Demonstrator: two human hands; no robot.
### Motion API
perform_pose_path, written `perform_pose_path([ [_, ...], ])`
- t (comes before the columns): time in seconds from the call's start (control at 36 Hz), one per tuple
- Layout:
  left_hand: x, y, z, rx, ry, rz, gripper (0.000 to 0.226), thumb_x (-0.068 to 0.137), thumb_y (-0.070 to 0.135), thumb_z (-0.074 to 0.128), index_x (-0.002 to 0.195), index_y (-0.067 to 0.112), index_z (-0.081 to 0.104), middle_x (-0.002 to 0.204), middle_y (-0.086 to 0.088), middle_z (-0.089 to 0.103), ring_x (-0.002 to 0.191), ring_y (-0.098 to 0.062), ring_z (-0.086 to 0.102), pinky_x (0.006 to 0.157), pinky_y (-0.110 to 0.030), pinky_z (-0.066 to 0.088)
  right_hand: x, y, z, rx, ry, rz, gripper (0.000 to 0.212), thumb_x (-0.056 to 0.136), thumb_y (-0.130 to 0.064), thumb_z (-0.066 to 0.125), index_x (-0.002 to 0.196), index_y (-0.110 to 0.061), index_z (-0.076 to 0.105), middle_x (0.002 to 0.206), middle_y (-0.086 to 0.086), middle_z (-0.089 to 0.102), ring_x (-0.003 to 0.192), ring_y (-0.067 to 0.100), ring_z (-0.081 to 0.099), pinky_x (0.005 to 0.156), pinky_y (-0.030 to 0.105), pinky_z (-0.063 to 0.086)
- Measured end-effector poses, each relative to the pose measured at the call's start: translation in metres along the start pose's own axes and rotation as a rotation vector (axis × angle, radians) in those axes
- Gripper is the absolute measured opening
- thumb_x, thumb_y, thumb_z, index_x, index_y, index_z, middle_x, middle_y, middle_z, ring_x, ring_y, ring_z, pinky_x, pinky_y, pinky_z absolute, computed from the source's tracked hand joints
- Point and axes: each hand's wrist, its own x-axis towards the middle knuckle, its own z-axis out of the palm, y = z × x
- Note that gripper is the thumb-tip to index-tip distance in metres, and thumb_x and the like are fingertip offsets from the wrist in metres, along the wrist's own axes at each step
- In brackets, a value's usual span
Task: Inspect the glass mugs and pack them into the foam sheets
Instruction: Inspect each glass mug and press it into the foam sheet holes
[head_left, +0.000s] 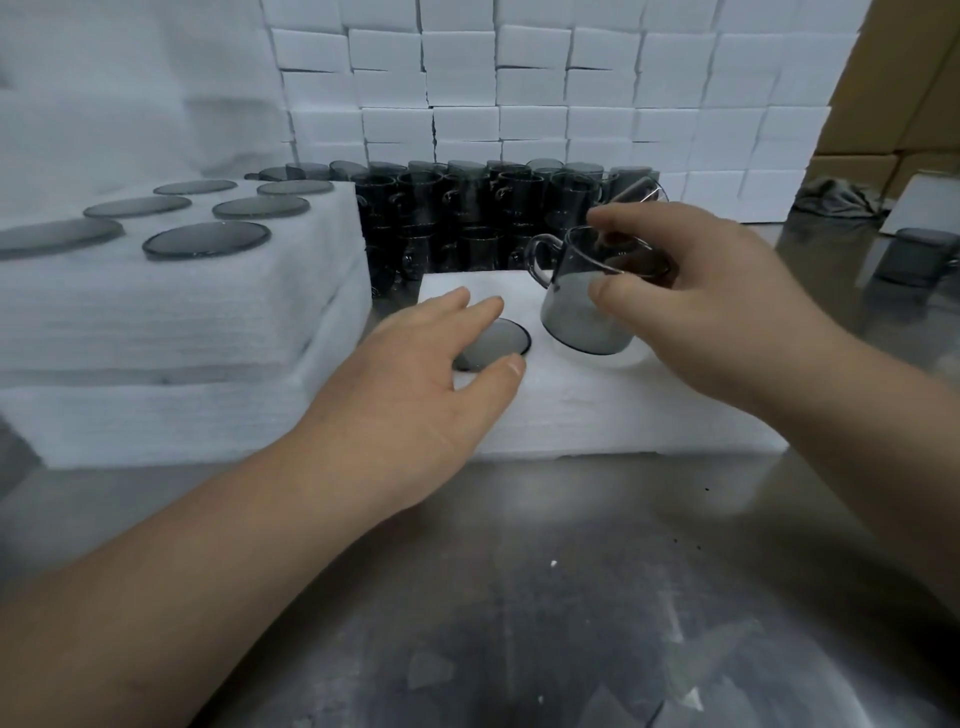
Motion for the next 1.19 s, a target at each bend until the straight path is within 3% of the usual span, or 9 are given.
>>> perform_pose_path([
  [0.06,0.0,0.0,0.0,0.013,0.001,0.002,0.068,0.07,0.057,0.036,0.137,0.041,0.038,0.148,0.023,0.025,0.135,0.004,0.017,0.101,-0.013,0.01,0.0,-0.001,0.0,0.001,-0.01,-0.009,0.051,0.076,-0.032,0.053,0.126,-0.035,0.053,0.091,-0.028,0.047,0.075,-0.027,0.044,0.063,-0.008,0.03],
  [0.19,0.0,0.0,0.0,0.043,-0.013,0.004,0.068,0.07,0.057,0.035,0.136,0.04,0.04,0.147,0.021,0.027,0.135,0.004,0.017,0.101,-0.012,0.01,-0.002,-0.004,0.001,-0.076,-0.04,-0.051,0.057,0.066,-0.039,0.045,0.122,-0.037,0.056,0.101,-0.023,0.048,0.091,-0.012,0.05,0.073,0.0,0.034],
  [0.31,0.0,0.0,0.0,0.061,-0.012,0.012,0.068,0.071,0.057,0.034,0.135,0.039,0.042,0.147,0.02,0.03,0.135,0.003,0.017,0.099,-0.011,0.01,-0.002,-0.004,0.001,-0.084,-0.053,-0.05,0.054,0.068,-0.047,0.049,0.12,-0.04,0.056,0.095,-0.026,0.047,0.093,-0.013,0.05,0.076,0.005,0.035],
  [0.39,0.001,0.0,0.0,0.075,-0.021,0.019,0.068,0.071,0.057,0.033,0.136,0.039,0.041,0.147,0.019,0.029,0.136,0.002,0.016,0.1,-0.011,0.009,-0.002,-0.004,0.0,-0.095,-0.07,-0.044,0.057,0.064,-0.042,0.044,0.12,-0.042,0.055,0.097,-0.024,0.048,0.095,-0.009,0.052,0.081,0.012,0.038],
  [0.53,0.002,-0.001,-0.001,0.089,-0.037,0.017,0.068,0.071,0.058,0.032,0.136,0.04,0.04,0.147,0.021,0.028,0.135,0.004,0.015,0.098,-0.011,0.009,-0.002,-0.005,-0.003,-0.102,-0.077,-0.038,0.056,0.062,-0.042,0.042,0.115,-0.044,0.057,0.097,-0.024,0.05,0.093,-0.011,0.052,0.078,0.01,0.038],
  [0.67,0.002,-0.002,-0.002,0.116,-0.061,0.02,0.068,0.072,0.059,0.03,0.136,0.039,0.04,0.148,0.021,0.027,0.135,0.004,0.014,0.099,-0.013,0.009,-0.003,-0.007,-0.001,-0.154,-0.123,-0.005,0.055,0.062,-0.047,0.041,0.114,-0.044,0.058,0.1,-0.019,0.051,0.091,-0.005,0.053,0.077,0.022,0.039],
  [0.92,0.002,-0.001,-0.002,0.106,-0.053,0.029,0.065,0.072,0.059,0.03,0.133,0.04,0.044,0.147,0.02,0.029,0.135,0.002,0.015,0.099,-0.014,0.011,-0.004,-0.011,-0.004,-0.19,-0.178,0.023,0.05,0.06,-0.046,0.039,0.108,-0.049,0.052,0.1,-0.019,0.051,0.089,-0.006,0.054,0.079,0.03,0.045],
  [1.19,0.002,-0.003,-0.001,0.123,-0.048,0.032,0.065,0.072,0.06,0.03,0.132,0.04,0.046,0.147,0.021,0.03,0.135,0.002,0.017,0.1,-0.016,0.012,-0.002,-0.012,-0.011,-0.168,-0.215,0.053,0.054,0.057,-0.056,0.045,0.109,-0.048,0.059,0.098,-0.033,0.051,0.084,-0.013,0.054,0.064,0.016,0.041],
])
